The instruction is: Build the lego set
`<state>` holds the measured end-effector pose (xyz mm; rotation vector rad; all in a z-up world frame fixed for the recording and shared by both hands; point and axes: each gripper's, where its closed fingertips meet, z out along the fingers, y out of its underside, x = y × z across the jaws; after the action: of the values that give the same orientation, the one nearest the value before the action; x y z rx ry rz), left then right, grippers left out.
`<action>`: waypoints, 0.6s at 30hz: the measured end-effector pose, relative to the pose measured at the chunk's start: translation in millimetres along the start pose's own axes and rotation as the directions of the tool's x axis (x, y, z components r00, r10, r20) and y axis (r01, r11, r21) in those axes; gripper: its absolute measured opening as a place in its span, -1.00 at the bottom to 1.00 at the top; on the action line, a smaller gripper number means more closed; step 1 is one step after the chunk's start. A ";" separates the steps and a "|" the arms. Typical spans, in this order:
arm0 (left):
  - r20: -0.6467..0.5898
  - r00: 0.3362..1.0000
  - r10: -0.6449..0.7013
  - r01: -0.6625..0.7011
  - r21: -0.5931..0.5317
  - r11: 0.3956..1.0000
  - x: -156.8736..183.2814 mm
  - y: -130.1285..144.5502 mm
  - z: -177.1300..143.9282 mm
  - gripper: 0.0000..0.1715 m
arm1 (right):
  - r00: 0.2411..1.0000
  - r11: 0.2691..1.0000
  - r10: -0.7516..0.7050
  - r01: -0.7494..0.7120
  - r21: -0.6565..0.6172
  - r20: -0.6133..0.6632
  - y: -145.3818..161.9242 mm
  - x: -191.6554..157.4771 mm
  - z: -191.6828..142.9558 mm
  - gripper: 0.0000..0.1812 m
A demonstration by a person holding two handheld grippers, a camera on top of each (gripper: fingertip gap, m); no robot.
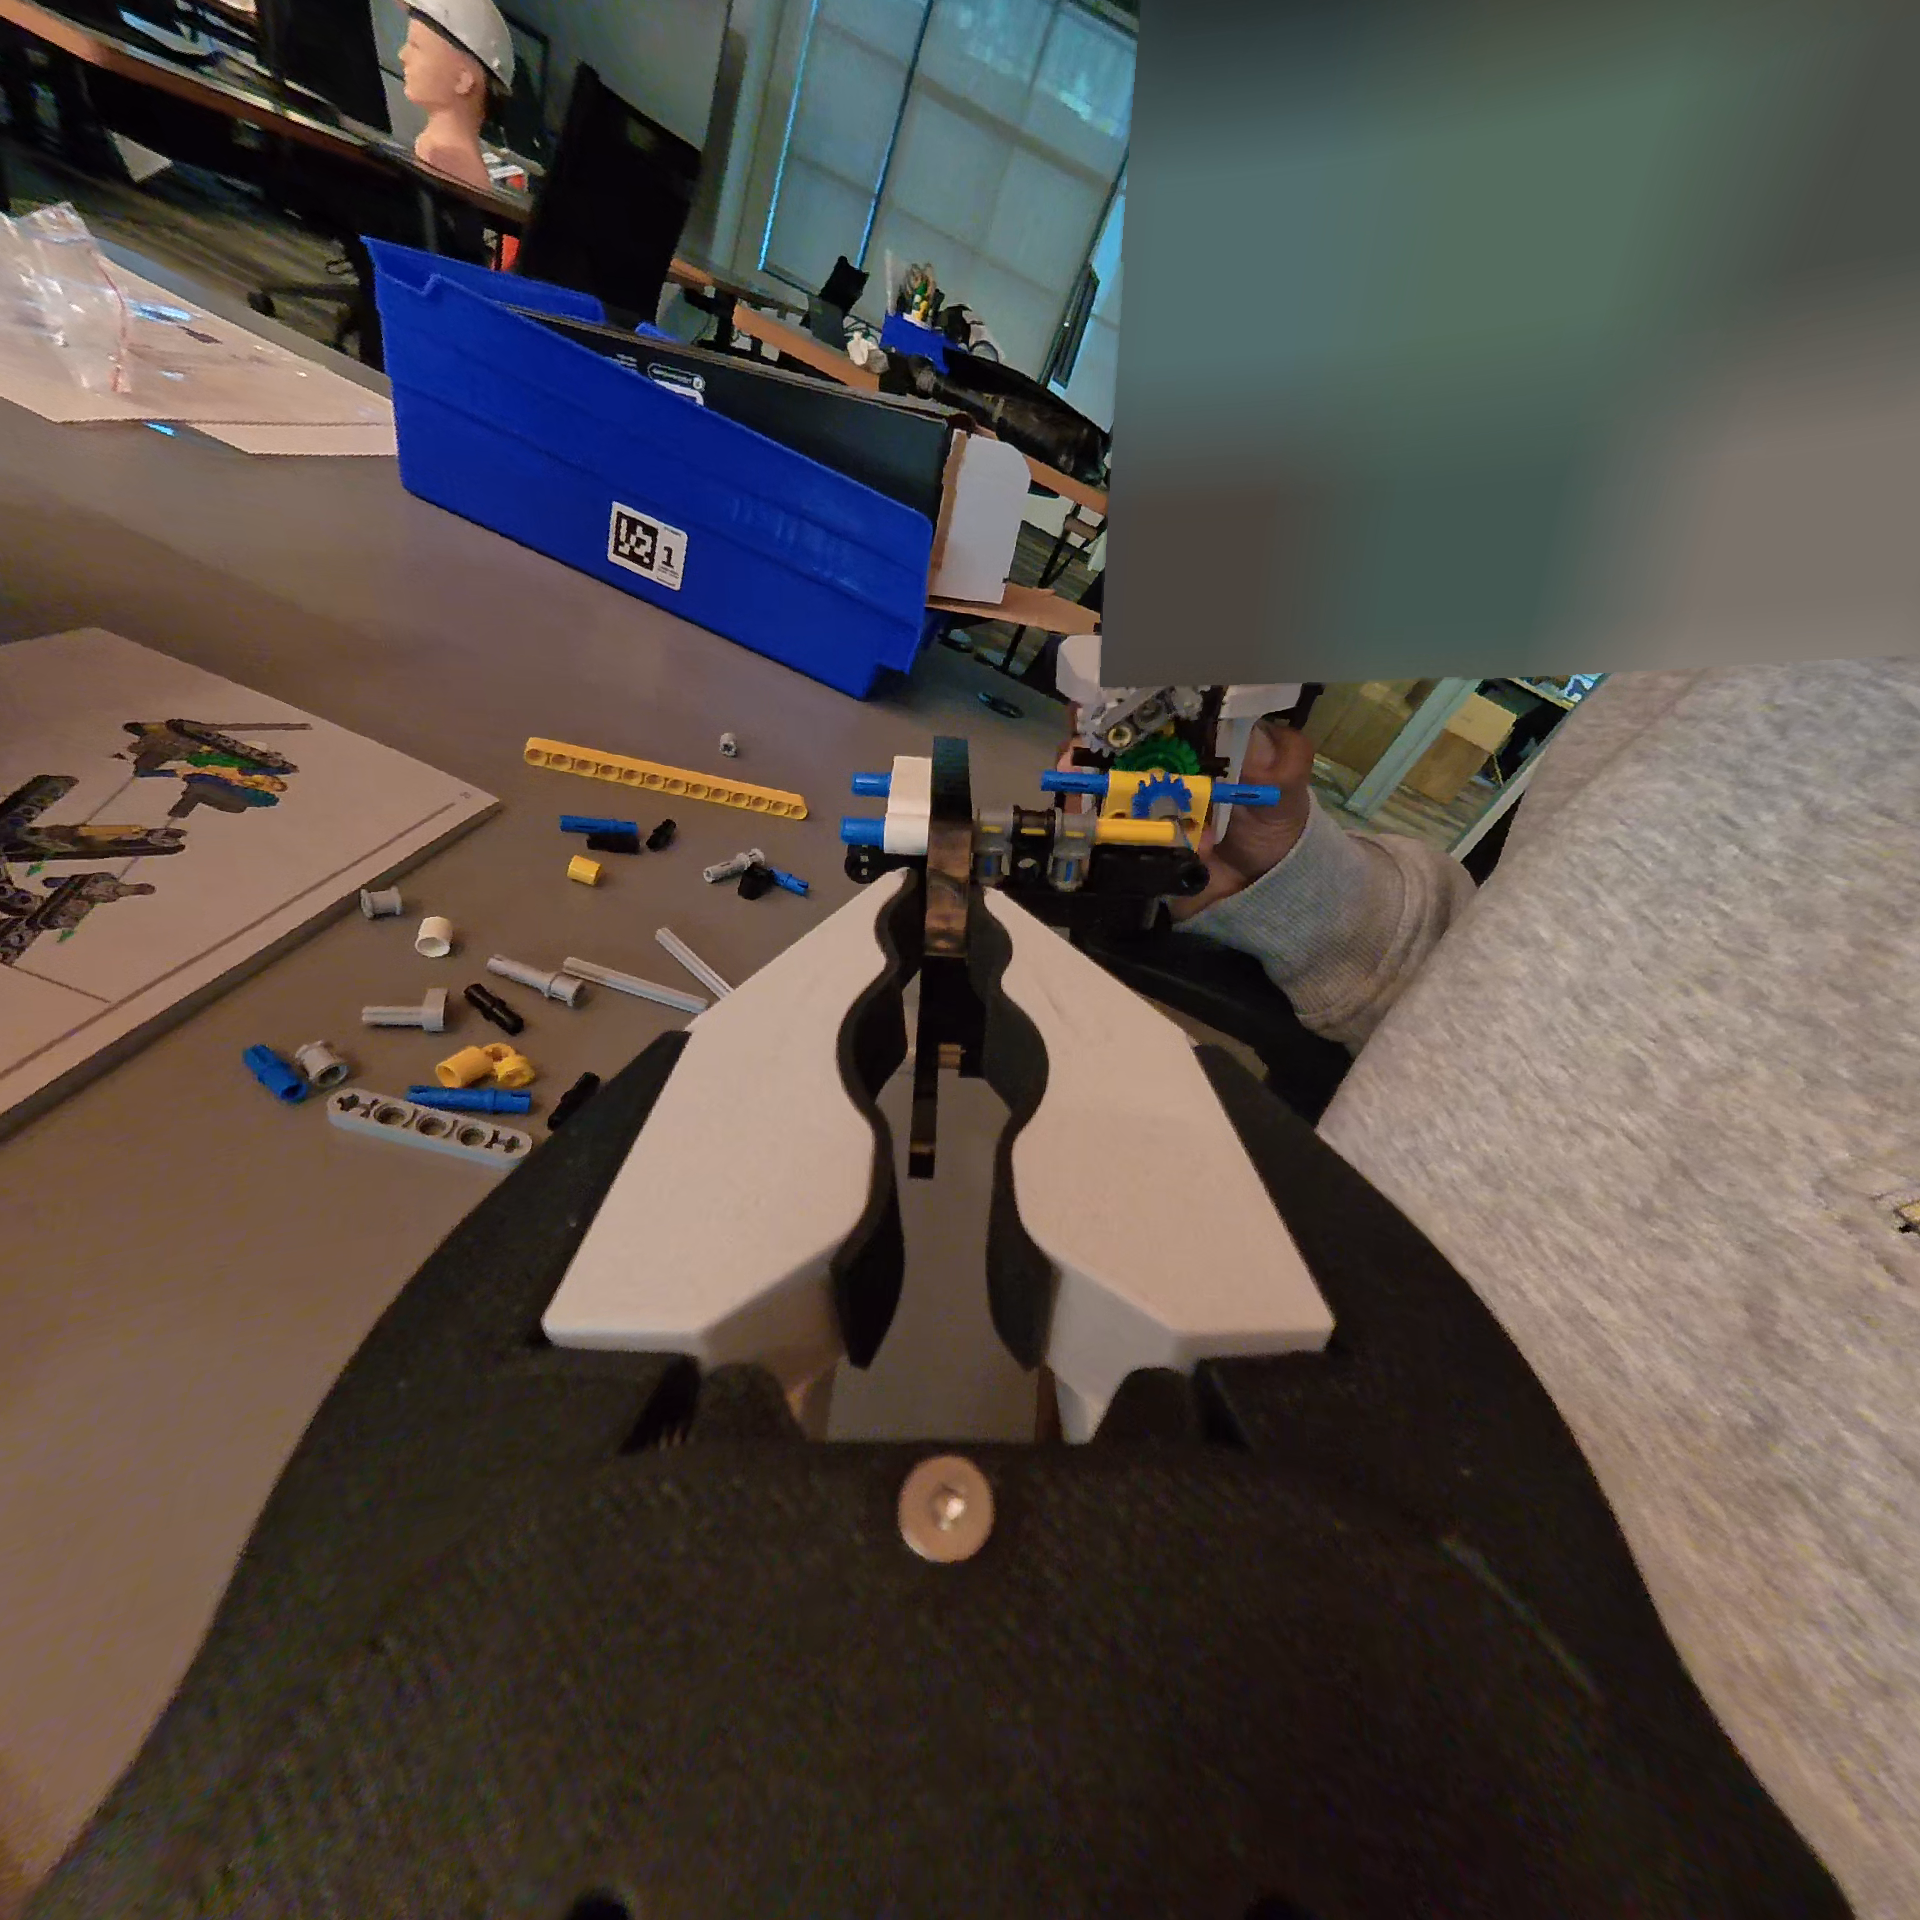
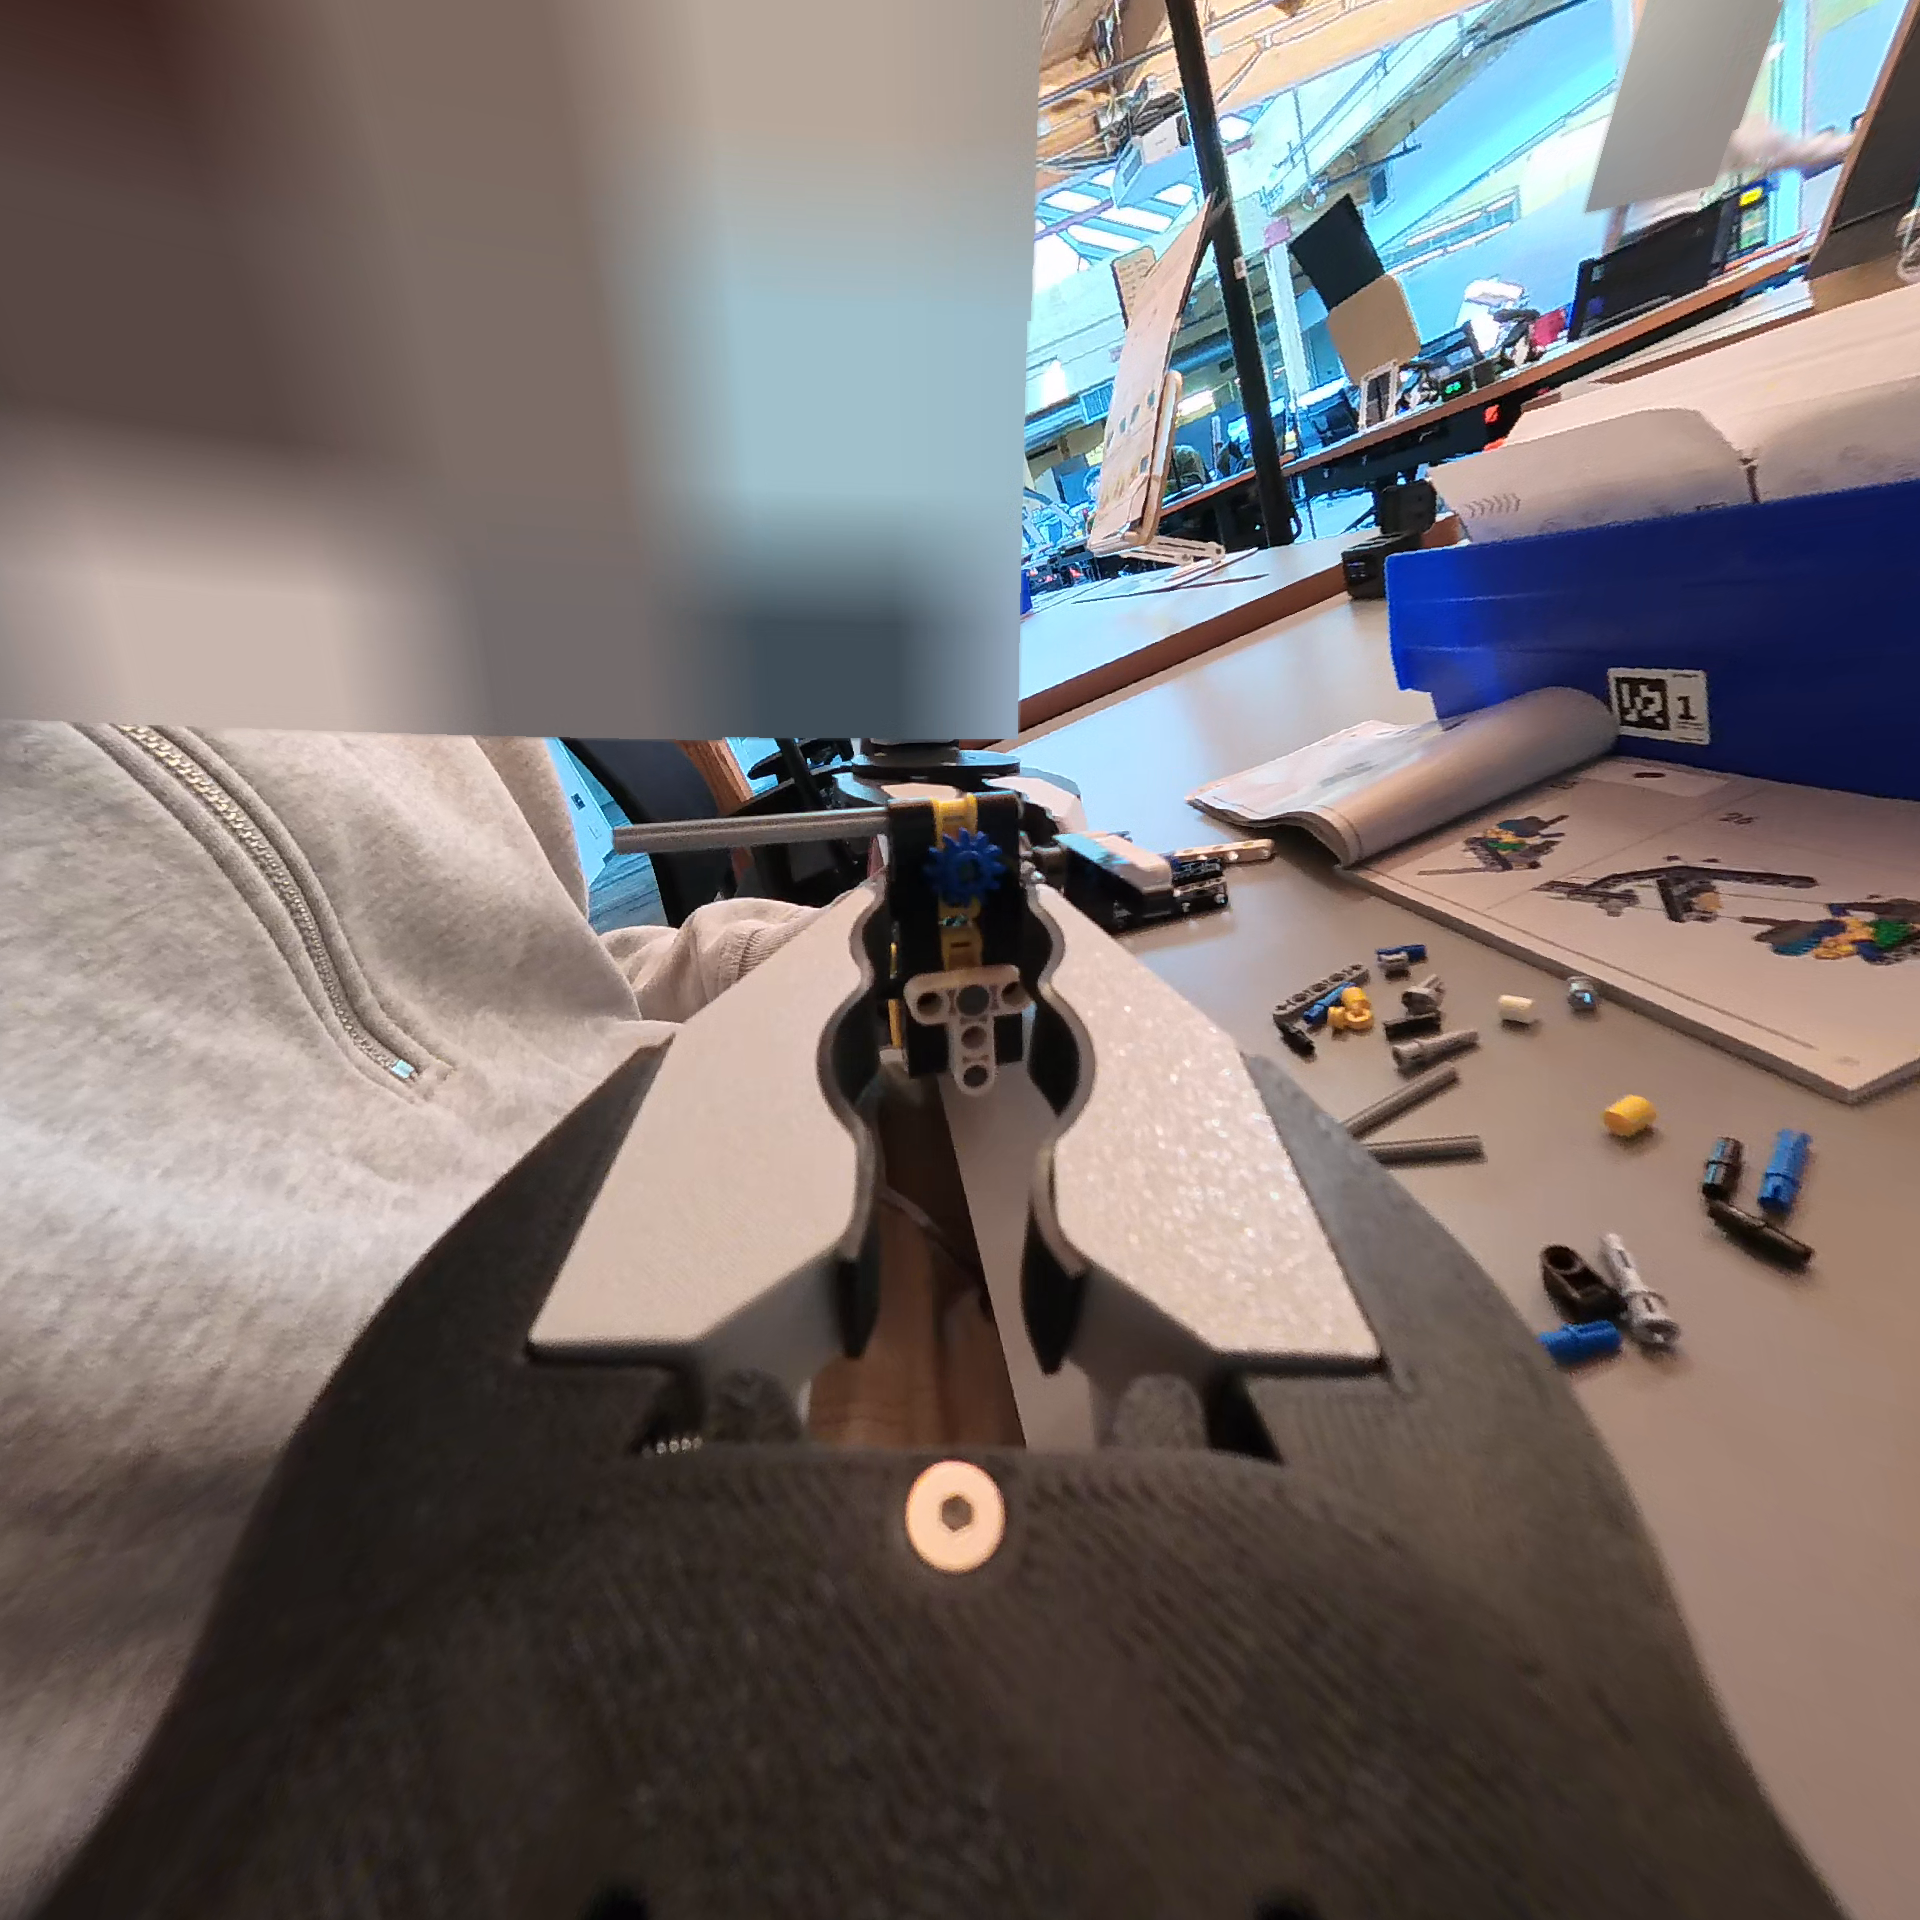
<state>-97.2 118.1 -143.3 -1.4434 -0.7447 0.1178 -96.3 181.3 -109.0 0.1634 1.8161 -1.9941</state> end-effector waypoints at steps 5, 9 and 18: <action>0.011 1.000 0.010 -0.010 0.004 1.000 -0.3 -0.6 -0.2 -0.95 | 1.000 1.000 0.015 -0.015 0.002 0.000 0.3 1.0 0.3 -0.76; 0.023 0.999 0.025 -0.026 0.016 1.000 -0.3 -2.3 0.1 -0.95 | 0.999 0.999 0.050 -0.050 0.021 -0.002 -1.1 3.6 0.4 -0.76; 0.013 0.998 0.061 -0.062 0.124 0.990 4.1 -15.1 -5.1 -0.94 | 0.996 0.993 0.092 -0.093 0.072 0.018 -7.4 2.1 2.3 -0.76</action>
<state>-96.8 113.4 -127.6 -1.3479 -0.6883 0.2148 -100.6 178.8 -102.7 0.2507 1.6970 -1.9919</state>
